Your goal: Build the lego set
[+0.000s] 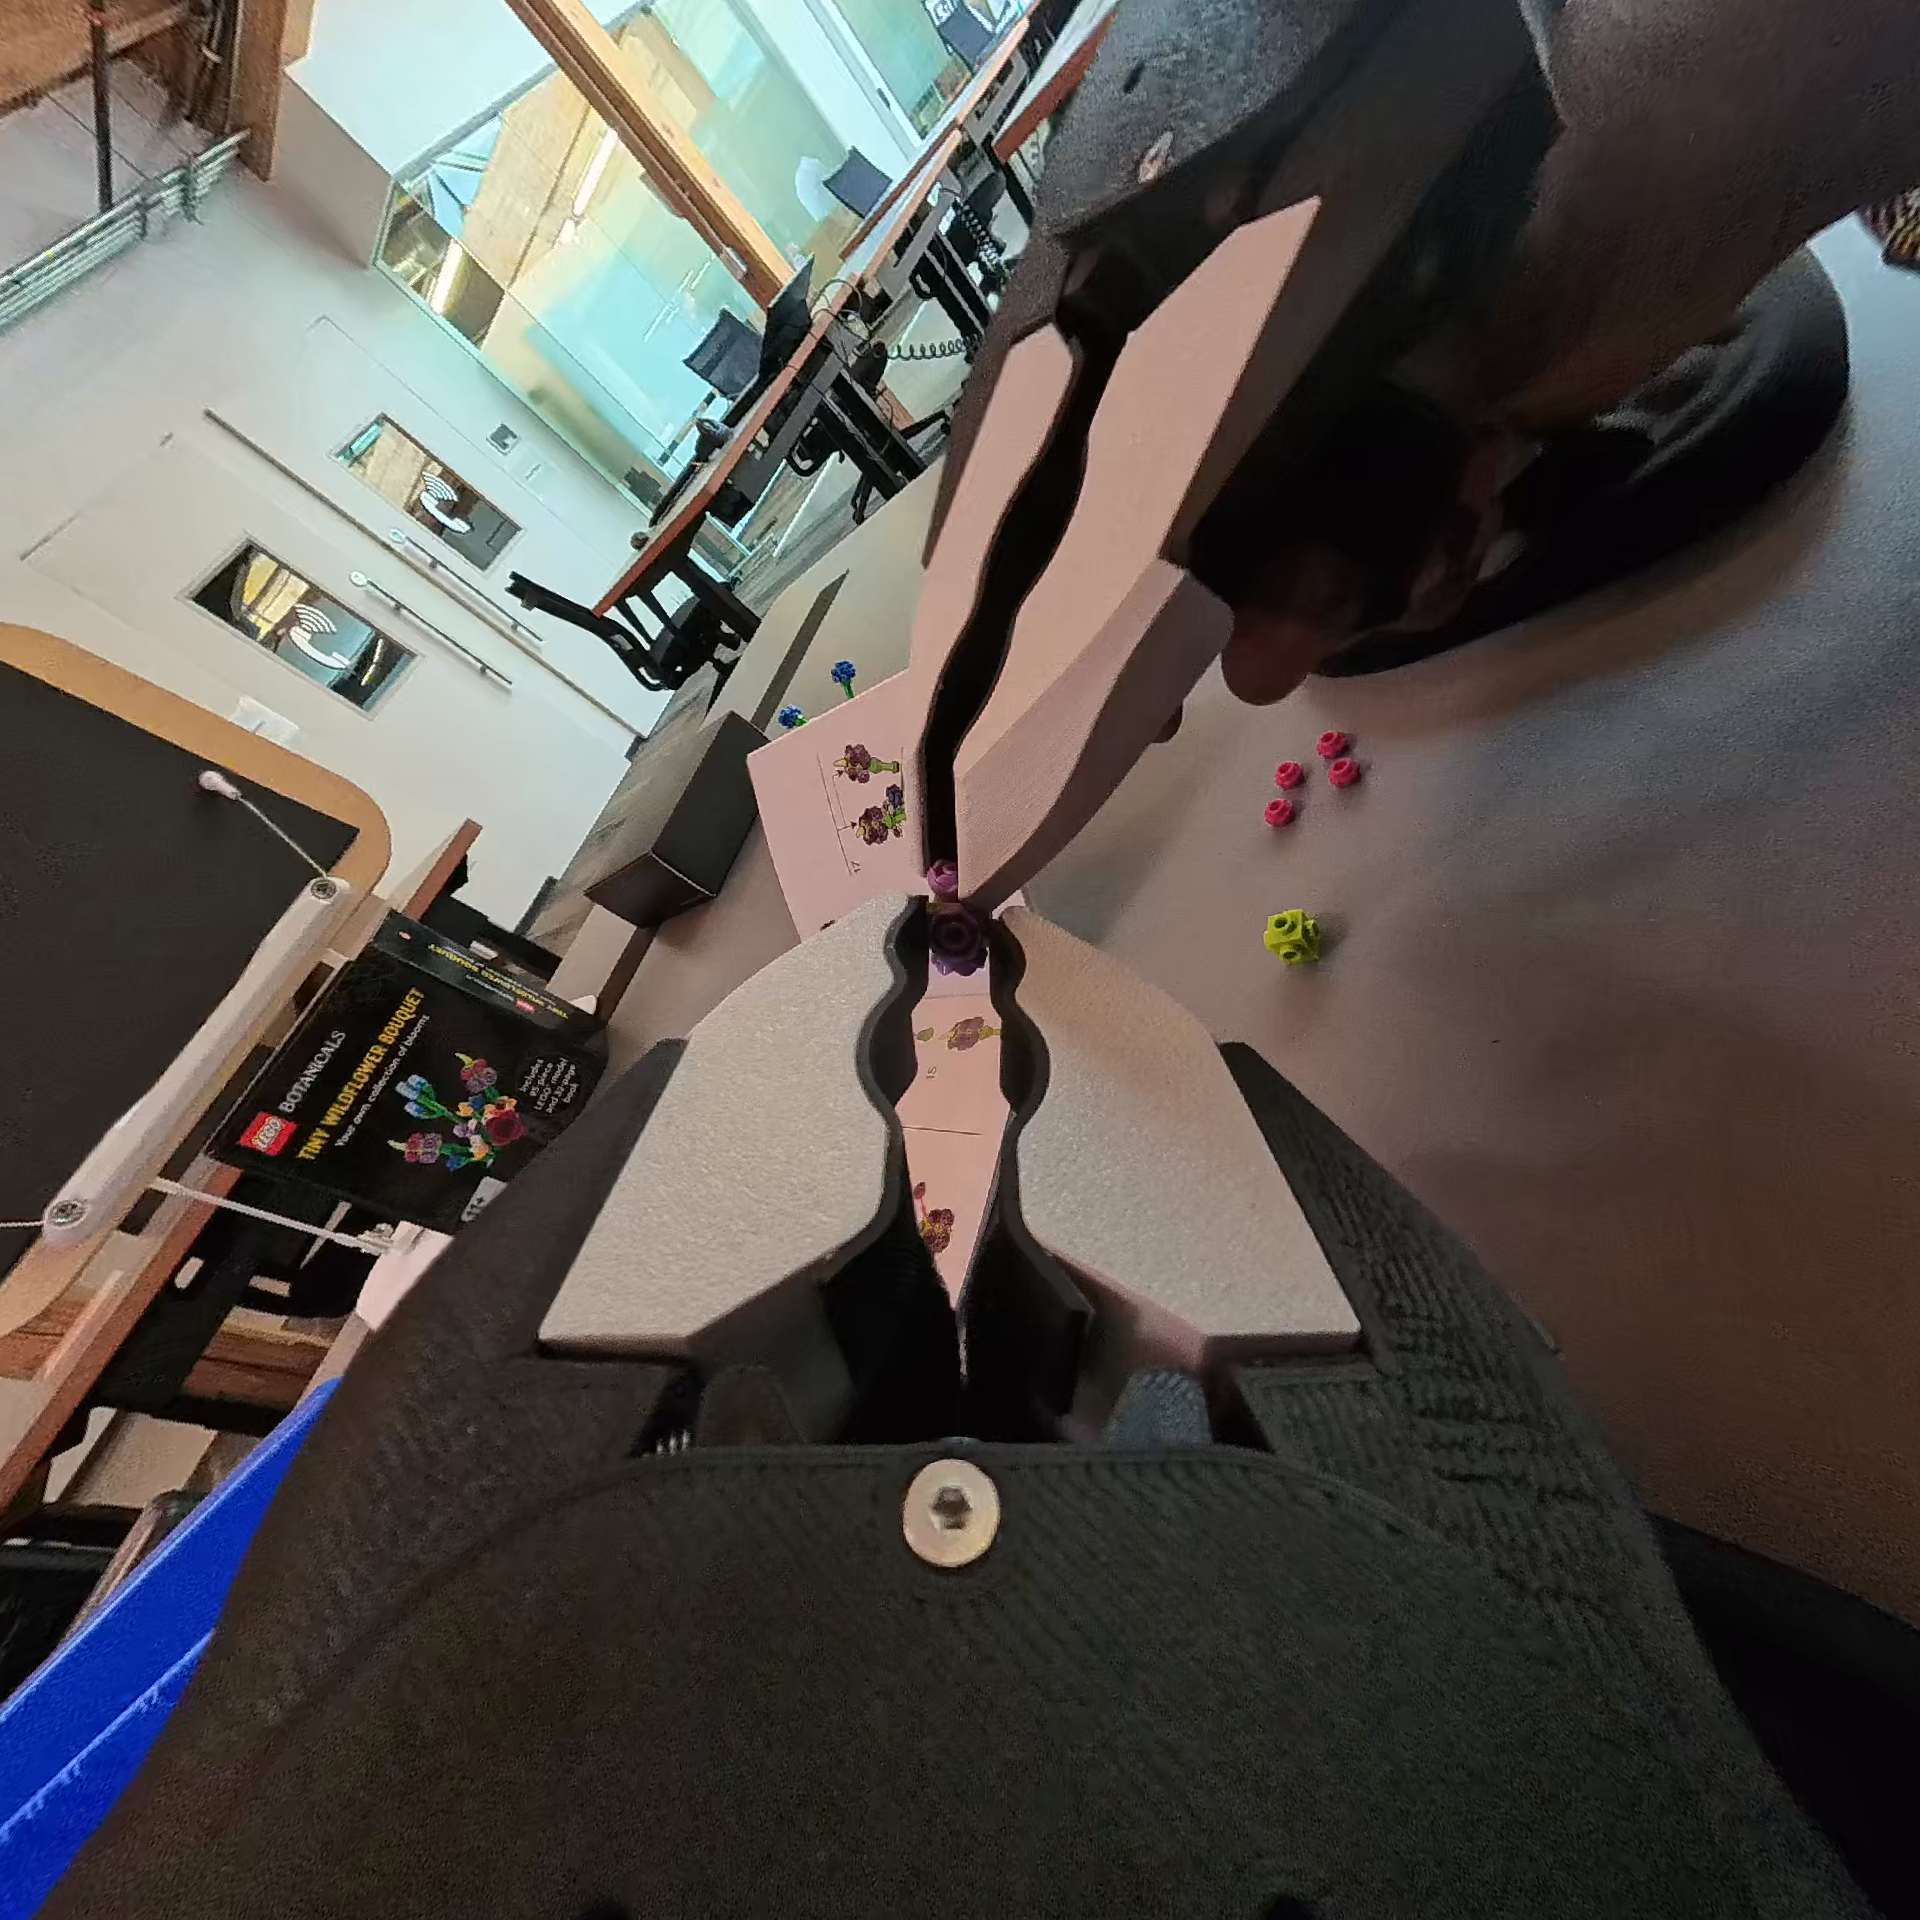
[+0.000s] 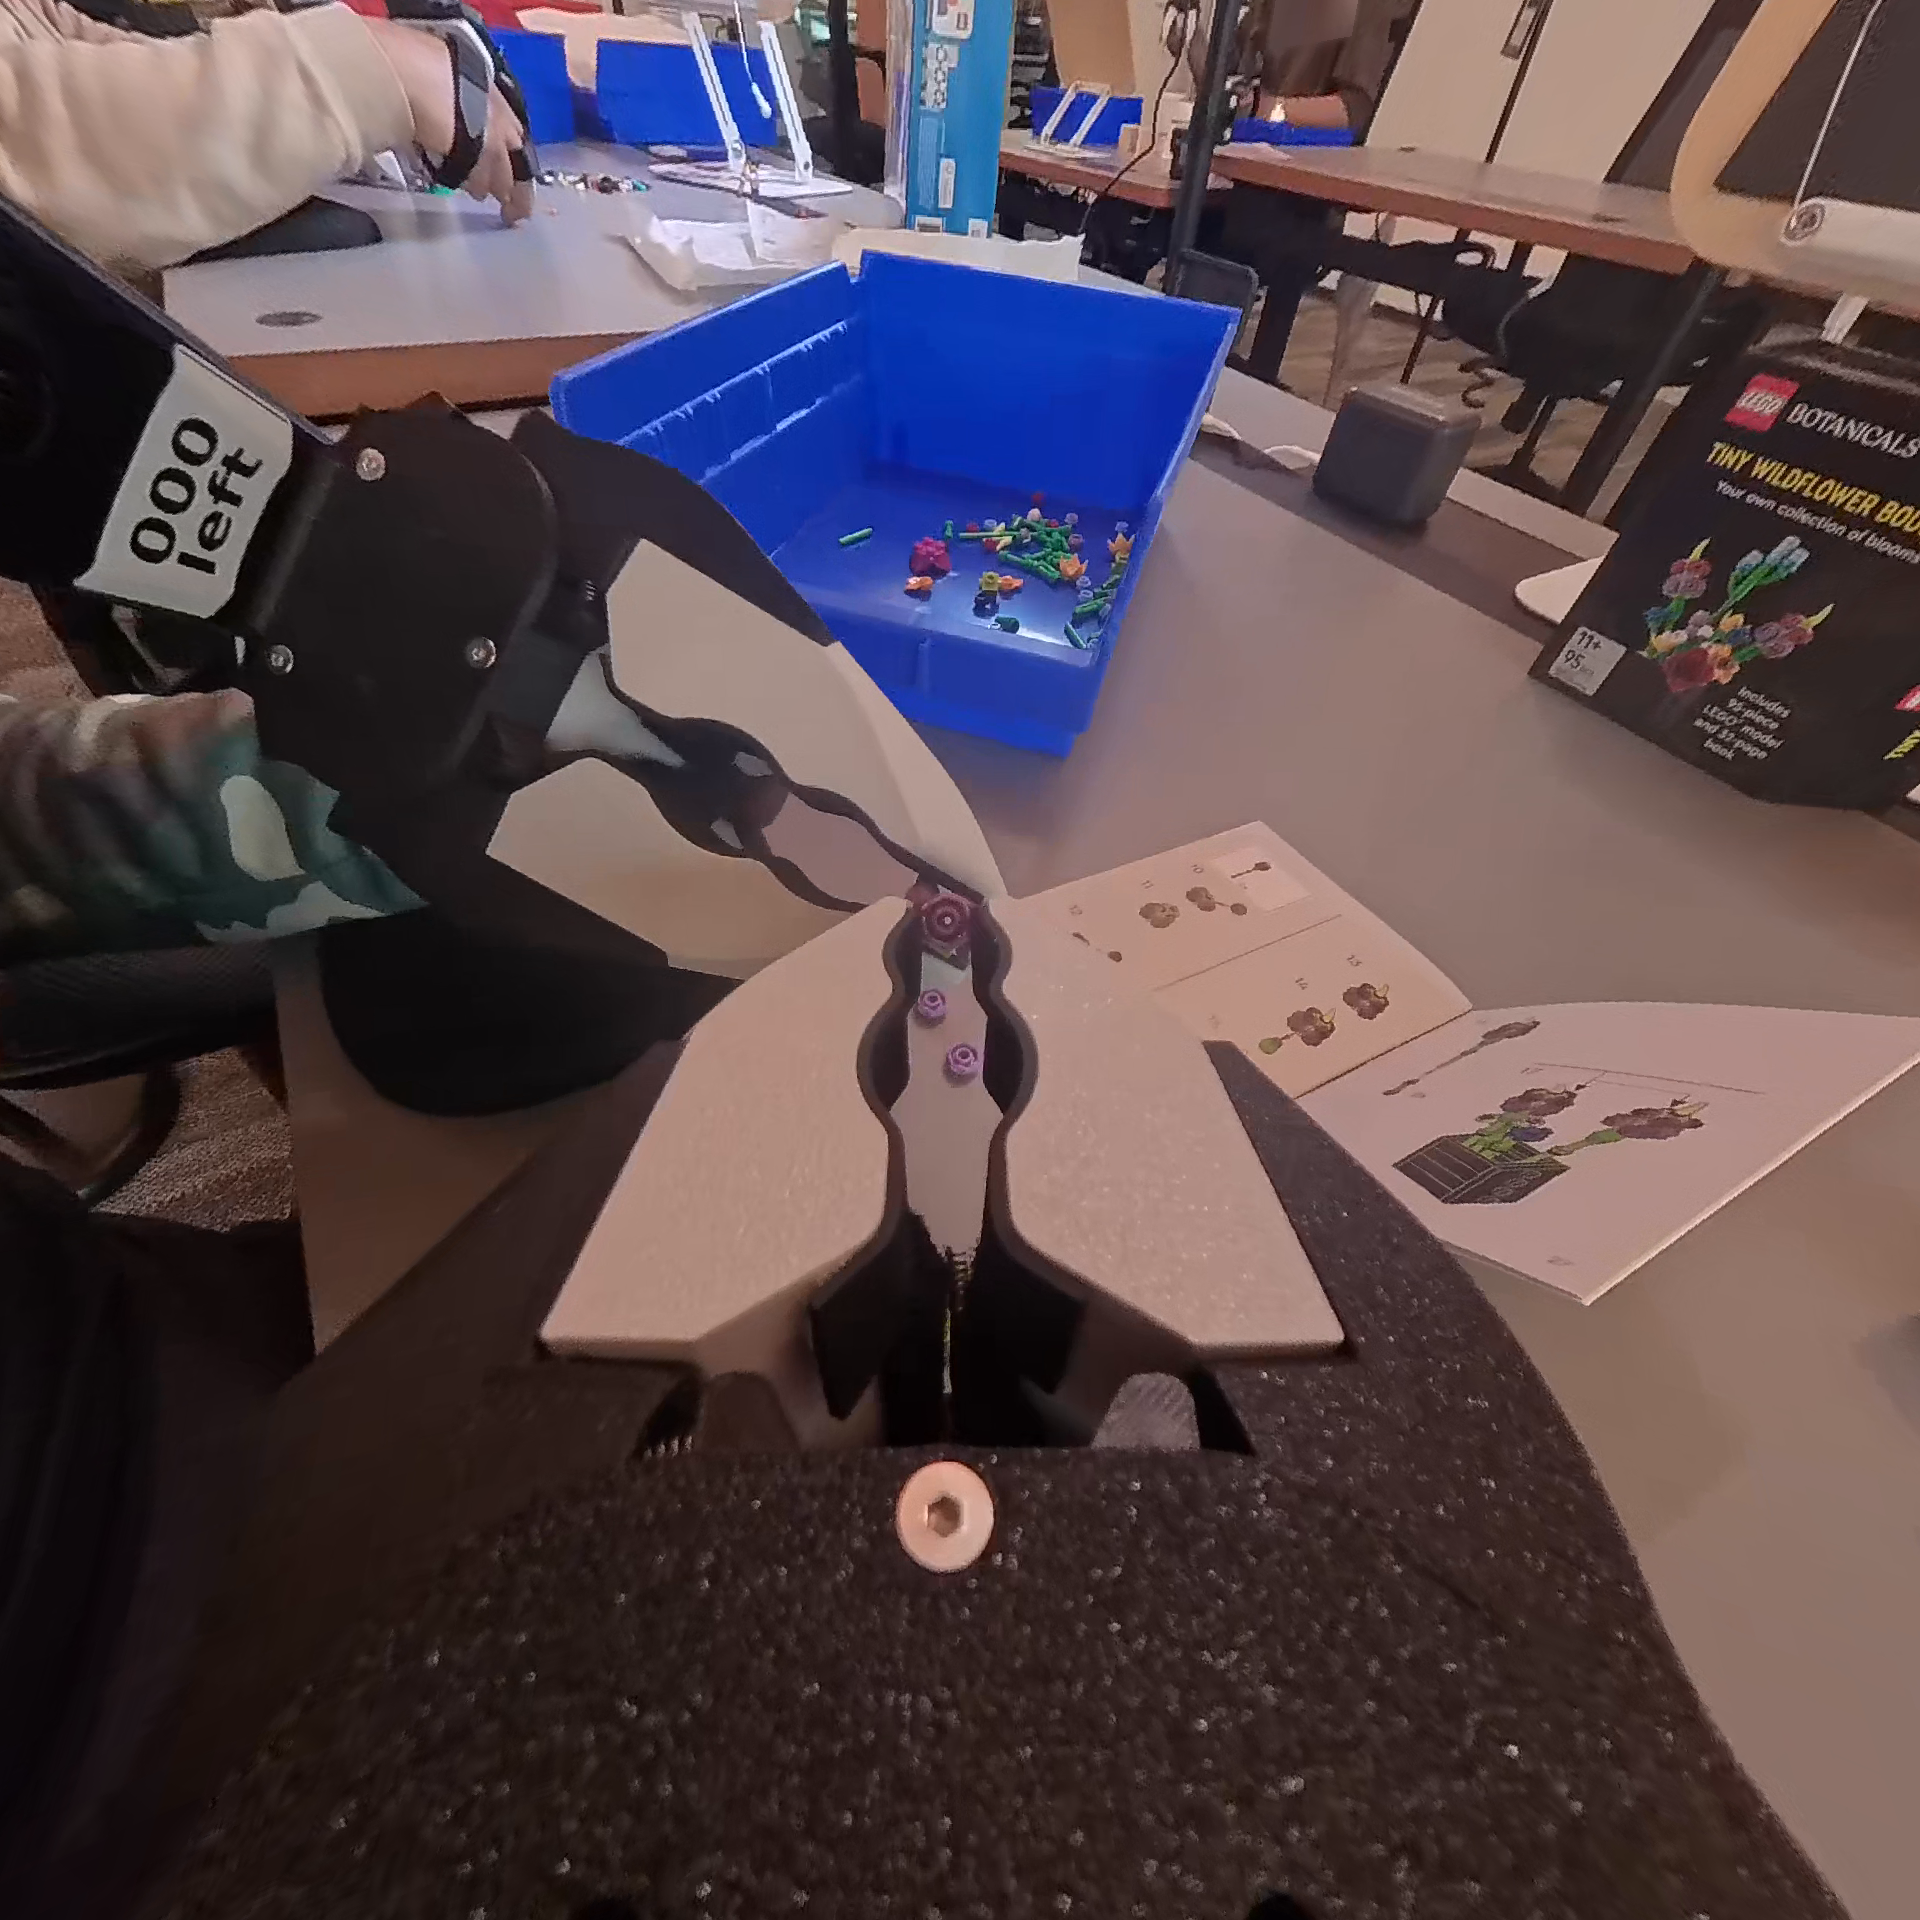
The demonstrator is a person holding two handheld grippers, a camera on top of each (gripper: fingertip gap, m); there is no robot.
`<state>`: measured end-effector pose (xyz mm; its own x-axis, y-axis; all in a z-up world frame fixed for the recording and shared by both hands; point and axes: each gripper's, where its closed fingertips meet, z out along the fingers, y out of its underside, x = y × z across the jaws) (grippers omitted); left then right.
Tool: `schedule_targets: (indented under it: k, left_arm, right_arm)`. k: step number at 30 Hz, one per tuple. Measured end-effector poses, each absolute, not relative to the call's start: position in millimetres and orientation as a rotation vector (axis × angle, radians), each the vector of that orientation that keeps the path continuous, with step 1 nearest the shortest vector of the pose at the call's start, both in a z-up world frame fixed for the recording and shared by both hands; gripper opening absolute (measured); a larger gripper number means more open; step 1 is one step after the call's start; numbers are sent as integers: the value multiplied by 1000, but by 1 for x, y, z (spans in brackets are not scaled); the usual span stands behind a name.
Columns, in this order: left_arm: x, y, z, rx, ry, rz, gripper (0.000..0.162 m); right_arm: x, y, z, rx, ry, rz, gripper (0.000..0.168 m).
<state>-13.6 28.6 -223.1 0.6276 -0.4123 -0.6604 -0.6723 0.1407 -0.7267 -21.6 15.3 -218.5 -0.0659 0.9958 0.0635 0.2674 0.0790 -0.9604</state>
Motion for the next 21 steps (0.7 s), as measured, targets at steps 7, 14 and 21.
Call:
schedule_targets:
  k: [7,14,21]
  left_arm:
    - [-2,17,-181,-1185,910,223,11]
    - [10,4,-177,-1060,972,211,11]
    - [12,6,-179,-1109,926,94,23]
  right_arm:
    - [-12,15,-172,-1314,-1253,1603,51]
    - [-3,-17,-177,-1401,-1336,2143,33]
    - [-3,-12,-181,-1326,-1343,2016,19]
